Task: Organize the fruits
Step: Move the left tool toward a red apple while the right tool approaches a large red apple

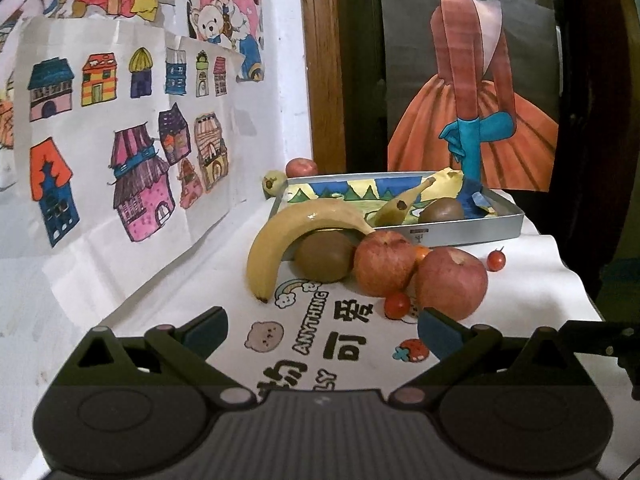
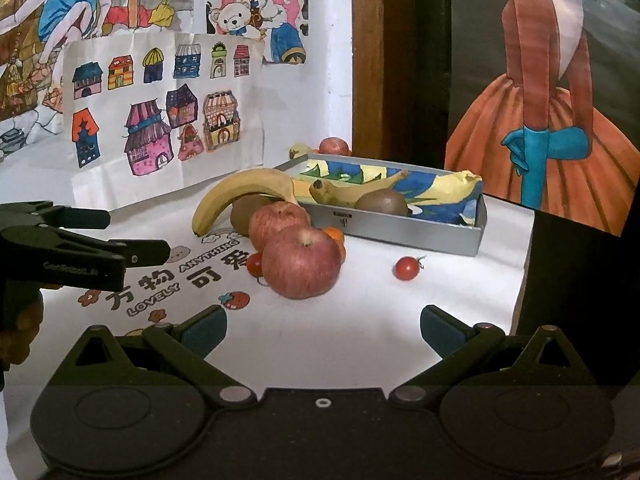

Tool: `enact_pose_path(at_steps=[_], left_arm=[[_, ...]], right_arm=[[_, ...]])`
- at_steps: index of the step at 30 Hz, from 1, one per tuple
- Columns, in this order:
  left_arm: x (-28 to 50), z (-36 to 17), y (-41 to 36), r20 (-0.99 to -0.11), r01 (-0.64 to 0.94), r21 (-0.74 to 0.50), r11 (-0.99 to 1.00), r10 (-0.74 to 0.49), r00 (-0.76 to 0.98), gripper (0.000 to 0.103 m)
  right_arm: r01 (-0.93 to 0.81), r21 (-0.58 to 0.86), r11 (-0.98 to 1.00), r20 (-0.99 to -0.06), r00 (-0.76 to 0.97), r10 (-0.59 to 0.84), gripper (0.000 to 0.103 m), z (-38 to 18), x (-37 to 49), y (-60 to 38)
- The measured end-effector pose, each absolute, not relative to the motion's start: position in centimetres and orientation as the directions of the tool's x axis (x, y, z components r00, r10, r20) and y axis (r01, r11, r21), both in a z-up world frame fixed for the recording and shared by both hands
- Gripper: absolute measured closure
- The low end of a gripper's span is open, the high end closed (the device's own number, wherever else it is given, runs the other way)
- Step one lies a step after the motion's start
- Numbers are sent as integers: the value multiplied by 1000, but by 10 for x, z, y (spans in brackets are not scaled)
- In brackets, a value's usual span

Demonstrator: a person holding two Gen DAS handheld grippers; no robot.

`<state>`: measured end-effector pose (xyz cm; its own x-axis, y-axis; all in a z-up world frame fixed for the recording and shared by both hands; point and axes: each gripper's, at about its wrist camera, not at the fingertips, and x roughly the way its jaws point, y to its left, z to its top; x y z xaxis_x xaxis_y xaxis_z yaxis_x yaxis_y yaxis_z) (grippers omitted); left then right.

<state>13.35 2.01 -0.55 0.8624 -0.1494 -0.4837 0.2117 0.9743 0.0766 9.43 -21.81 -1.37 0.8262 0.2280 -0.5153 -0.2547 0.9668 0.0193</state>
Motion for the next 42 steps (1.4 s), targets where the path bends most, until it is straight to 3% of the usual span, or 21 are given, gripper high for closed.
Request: enact_pose_path(at_steps=[6,13,23,37,42], left_arm=[[157,-5,22,-472,263,102,959,-186,862,0],[192,-14,17,-463,303,164,939,-198,864,0],[231,-21,9,-472,314,180,932,-199,859,0],[259,-23,-2,-475,338,147,930,-233,848,0],[260,-21,12,-463,423,28,906,-363,808,0]], right_arm=[[-300,-22,954,-490,835,251,1,-16,115,-213],[-342,-52,938,-532,805,264,1,-30,140,-202],[-325,-19,946,-538,801,264,1,-39,167,-205],[-357,27,934,-565,765,309,1,-49,198,-195],[-354,65,933,-570,754,326,1,-51,204,-195]])
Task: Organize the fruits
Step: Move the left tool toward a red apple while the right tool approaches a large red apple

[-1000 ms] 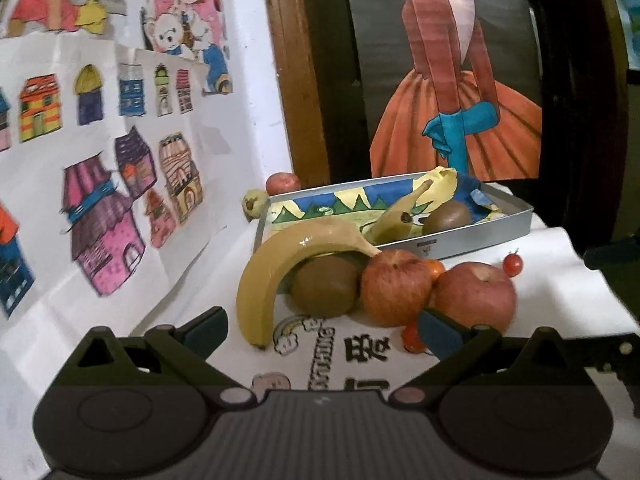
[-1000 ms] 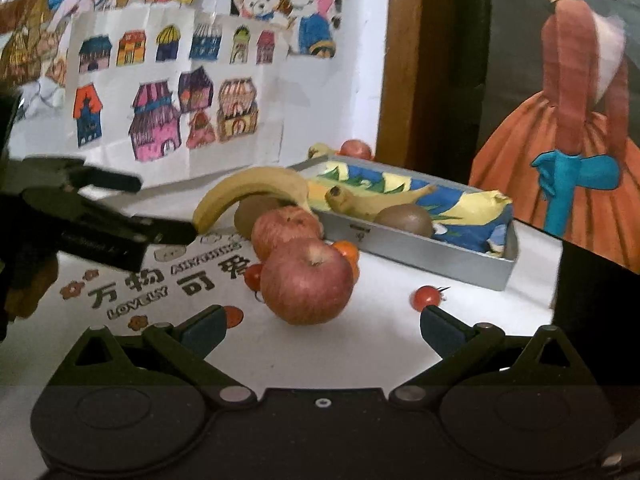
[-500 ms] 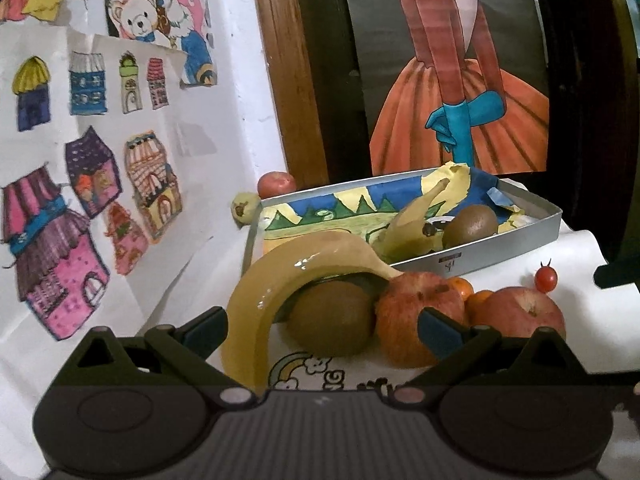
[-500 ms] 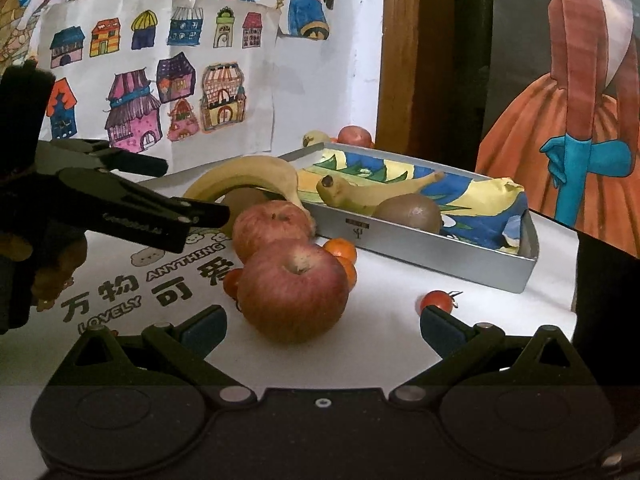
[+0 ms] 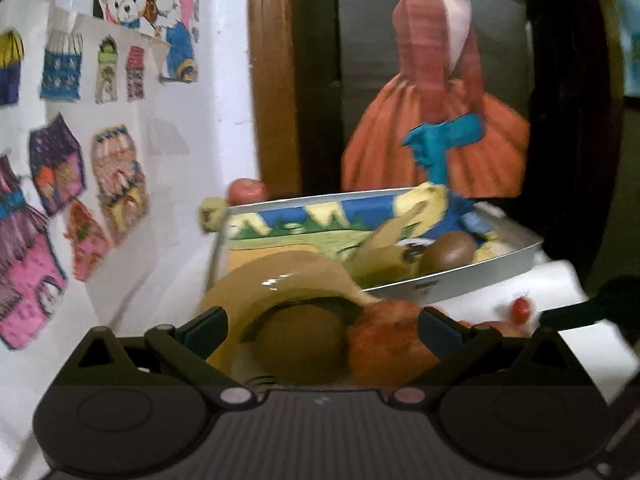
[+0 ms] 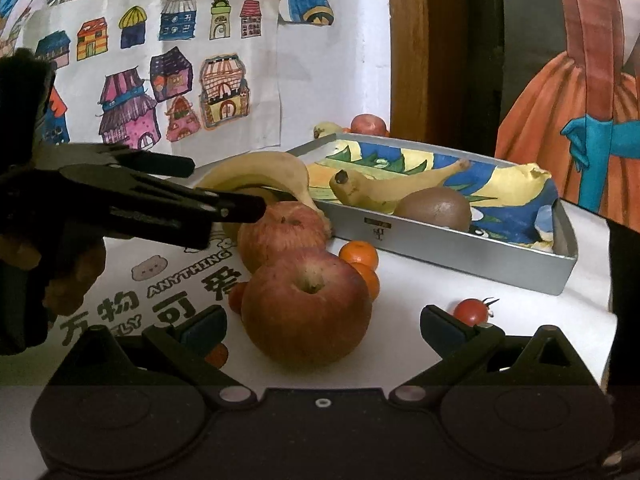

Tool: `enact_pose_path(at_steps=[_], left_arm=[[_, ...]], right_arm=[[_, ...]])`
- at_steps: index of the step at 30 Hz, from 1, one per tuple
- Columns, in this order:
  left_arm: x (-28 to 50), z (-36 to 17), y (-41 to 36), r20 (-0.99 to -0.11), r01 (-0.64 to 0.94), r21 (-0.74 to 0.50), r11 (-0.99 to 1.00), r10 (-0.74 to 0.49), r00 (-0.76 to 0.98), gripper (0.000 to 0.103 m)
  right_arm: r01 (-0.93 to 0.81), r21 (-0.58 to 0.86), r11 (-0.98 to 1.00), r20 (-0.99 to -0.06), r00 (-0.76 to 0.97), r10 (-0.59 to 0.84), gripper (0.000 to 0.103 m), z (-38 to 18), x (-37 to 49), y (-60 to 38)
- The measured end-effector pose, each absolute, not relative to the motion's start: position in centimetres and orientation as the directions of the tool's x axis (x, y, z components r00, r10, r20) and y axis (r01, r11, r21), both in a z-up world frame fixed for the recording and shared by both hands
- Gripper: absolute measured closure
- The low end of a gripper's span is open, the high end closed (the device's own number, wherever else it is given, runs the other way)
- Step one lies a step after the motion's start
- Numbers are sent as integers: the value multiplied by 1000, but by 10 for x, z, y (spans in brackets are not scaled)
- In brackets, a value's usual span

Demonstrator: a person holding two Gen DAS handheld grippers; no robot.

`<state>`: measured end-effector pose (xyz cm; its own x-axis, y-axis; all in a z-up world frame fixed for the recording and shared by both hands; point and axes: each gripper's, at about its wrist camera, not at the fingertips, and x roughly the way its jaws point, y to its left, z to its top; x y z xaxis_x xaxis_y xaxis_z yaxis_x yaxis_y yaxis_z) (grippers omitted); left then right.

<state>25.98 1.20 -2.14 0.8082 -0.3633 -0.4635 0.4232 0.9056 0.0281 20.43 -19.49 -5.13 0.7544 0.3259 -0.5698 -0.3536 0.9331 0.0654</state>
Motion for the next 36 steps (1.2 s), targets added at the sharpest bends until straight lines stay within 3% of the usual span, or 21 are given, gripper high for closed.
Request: enact_pose_path(at_steps=[6,14,18,30,36], left_arm=[[264,-29,8,-499,517,-23,856,-458,736,0],[273,-34,9,-524,513,-137,848,-501,689,0],[269,-33,7,-516,530,-143,836,-520,681,0],[266,-33,0,-535,541,-200,817,-554,638,1],[270,-39,-7,-575,508,-210,835,-526,626,12]], right_arm=[[-368,76,927,-573,744,342,6,-55,210,-193],[-385,84,919,-596,720,356,15,-59,218,-187],[-392,89,916,-604,710,363,26,-60,220,-185],[-399,100,912,-600,706,375,27,-59,213,-193],[-372,87,924,-591,728,348,27,-55,200,-210]])
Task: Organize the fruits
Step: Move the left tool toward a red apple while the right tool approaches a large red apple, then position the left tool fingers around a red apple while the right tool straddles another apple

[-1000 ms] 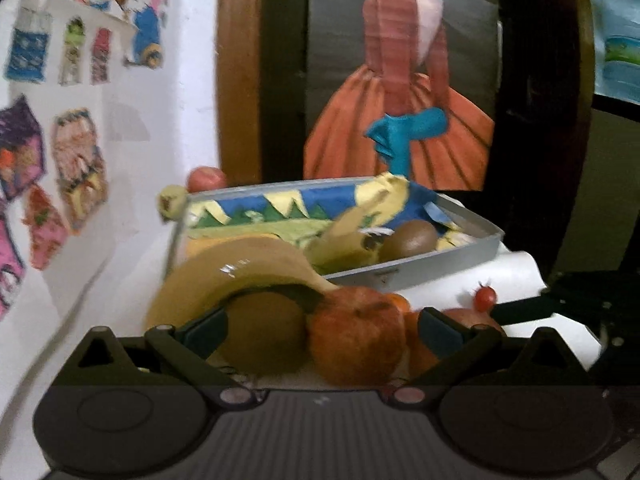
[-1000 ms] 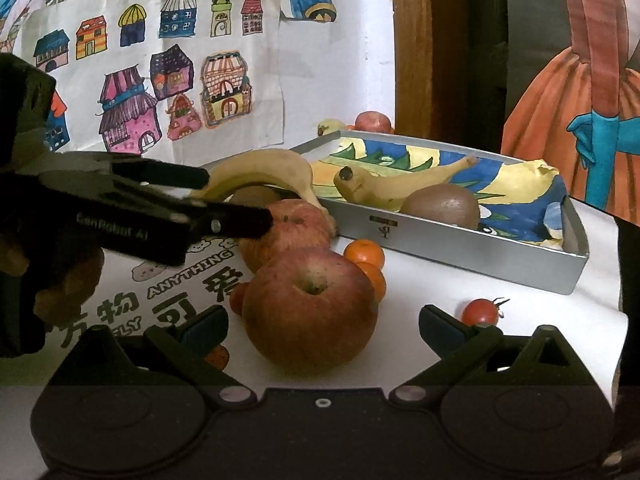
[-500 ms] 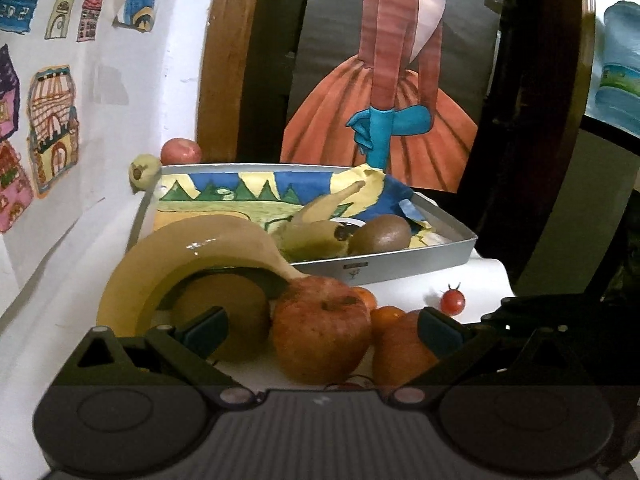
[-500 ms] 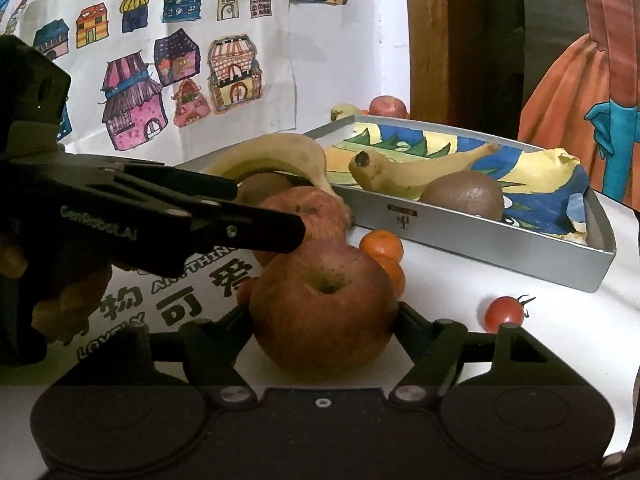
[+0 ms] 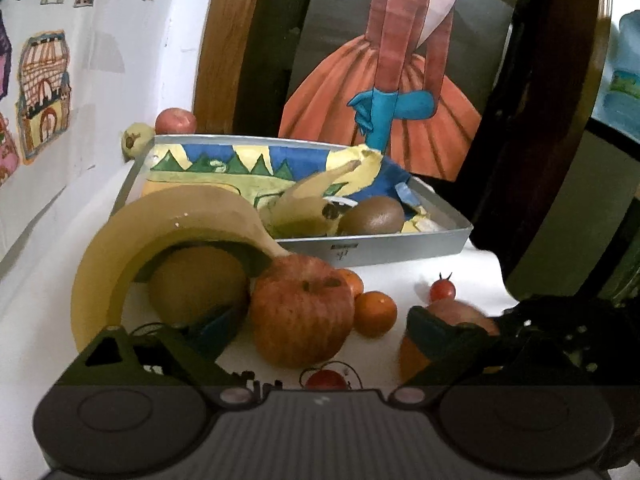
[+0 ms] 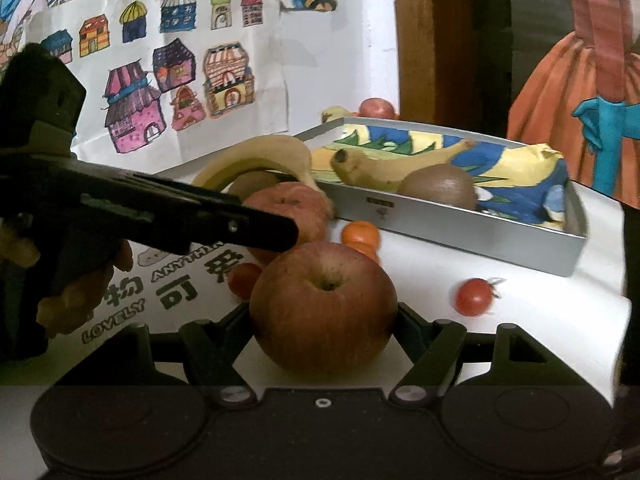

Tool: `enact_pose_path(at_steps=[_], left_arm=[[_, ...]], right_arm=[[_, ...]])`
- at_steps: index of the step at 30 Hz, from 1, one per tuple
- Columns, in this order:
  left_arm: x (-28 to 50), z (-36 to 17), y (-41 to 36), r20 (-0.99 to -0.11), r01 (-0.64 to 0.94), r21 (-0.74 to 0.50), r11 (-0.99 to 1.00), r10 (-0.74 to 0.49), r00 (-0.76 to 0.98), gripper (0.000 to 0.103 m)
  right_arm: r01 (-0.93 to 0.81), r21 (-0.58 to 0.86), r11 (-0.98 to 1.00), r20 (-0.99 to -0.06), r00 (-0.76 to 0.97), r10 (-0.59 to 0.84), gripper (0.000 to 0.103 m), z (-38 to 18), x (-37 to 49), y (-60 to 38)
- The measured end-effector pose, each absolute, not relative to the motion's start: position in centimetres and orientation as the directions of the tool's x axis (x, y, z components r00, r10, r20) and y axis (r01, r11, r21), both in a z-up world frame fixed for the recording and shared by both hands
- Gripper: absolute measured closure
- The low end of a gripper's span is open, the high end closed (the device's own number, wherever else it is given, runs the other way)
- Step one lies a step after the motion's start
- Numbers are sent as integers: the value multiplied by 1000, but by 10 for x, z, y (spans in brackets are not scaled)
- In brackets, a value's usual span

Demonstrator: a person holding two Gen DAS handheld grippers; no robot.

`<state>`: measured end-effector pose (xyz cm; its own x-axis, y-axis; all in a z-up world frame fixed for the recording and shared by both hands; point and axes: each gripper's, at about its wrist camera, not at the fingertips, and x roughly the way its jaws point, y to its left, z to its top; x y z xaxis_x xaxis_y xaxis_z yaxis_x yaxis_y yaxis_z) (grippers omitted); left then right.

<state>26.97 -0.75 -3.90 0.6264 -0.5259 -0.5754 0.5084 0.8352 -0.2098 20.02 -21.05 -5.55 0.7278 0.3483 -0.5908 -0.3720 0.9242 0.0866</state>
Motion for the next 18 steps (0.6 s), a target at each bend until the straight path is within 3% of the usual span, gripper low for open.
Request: enact_pose_path(at_steps=[11,13,18], left_arm=[[277,-50,-29,-640,417,-165,894,-419,644,23],[280,-53,-30,-655,395,-162,904,-398,642,30],[282,-54,-32,-646,374,-164,913,-386,658,31]], right_arm=[[-368,99,925,-592,726,351,27,-57,199,-224],[-367,102,925,-591,725,353,27,-57,199,-224],[-365,109,925,-597,720,355,27,-57,201,-224]])
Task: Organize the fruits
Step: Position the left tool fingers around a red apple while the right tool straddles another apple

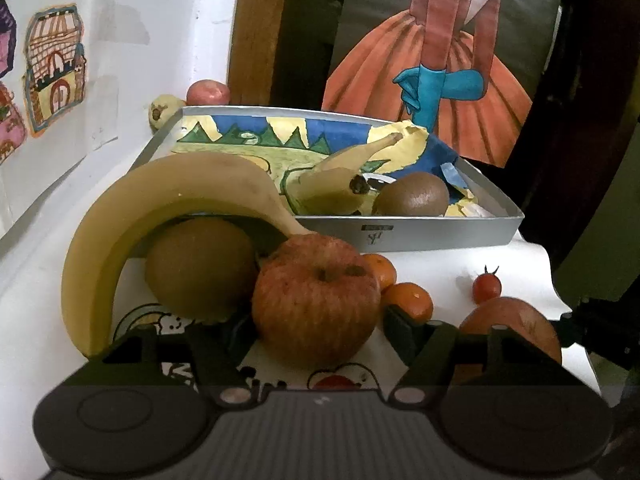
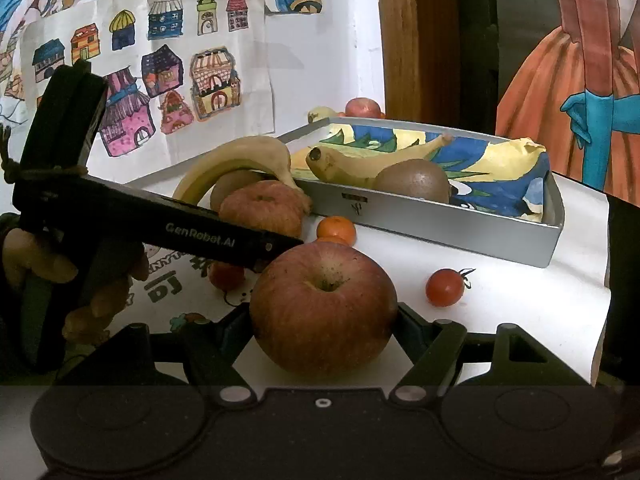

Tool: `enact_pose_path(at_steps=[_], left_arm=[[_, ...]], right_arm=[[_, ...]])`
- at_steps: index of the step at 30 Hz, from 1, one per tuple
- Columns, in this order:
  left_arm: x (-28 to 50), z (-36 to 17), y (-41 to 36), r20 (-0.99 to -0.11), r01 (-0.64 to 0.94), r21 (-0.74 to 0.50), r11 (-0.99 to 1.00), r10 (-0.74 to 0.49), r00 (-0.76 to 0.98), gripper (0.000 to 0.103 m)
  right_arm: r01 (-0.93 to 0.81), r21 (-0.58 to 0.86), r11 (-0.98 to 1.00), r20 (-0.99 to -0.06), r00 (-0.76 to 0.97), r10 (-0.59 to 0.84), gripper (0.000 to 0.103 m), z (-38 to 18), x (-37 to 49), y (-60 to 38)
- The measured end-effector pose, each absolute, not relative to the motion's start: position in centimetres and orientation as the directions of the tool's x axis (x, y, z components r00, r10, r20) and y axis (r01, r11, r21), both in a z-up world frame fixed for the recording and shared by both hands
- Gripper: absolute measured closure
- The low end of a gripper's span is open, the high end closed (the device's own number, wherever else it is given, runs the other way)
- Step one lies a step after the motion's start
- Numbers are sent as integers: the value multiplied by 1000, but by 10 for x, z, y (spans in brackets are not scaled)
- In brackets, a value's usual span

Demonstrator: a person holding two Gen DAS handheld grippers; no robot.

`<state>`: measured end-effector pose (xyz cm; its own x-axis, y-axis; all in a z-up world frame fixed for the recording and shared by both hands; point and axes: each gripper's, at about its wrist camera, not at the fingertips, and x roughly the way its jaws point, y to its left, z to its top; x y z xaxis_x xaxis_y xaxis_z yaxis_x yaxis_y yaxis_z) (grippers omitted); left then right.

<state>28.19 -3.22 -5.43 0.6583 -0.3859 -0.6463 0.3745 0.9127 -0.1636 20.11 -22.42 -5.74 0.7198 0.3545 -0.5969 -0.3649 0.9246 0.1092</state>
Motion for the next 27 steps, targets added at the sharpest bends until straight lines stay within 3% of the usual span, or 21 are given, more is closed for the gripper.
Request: enact_pose_path(at_steps=[8,27], left_arm=[[283,-54,-30,-639,357,-173,918,-380,668,36],[281,-57,-37,-620,356,-148,923,-367,693,36]], right_arm=[[-366,110,924,-609,710,354,27,-58,205,-222],[-368,106,924,-629,695,349,26,-60,213,-217]])
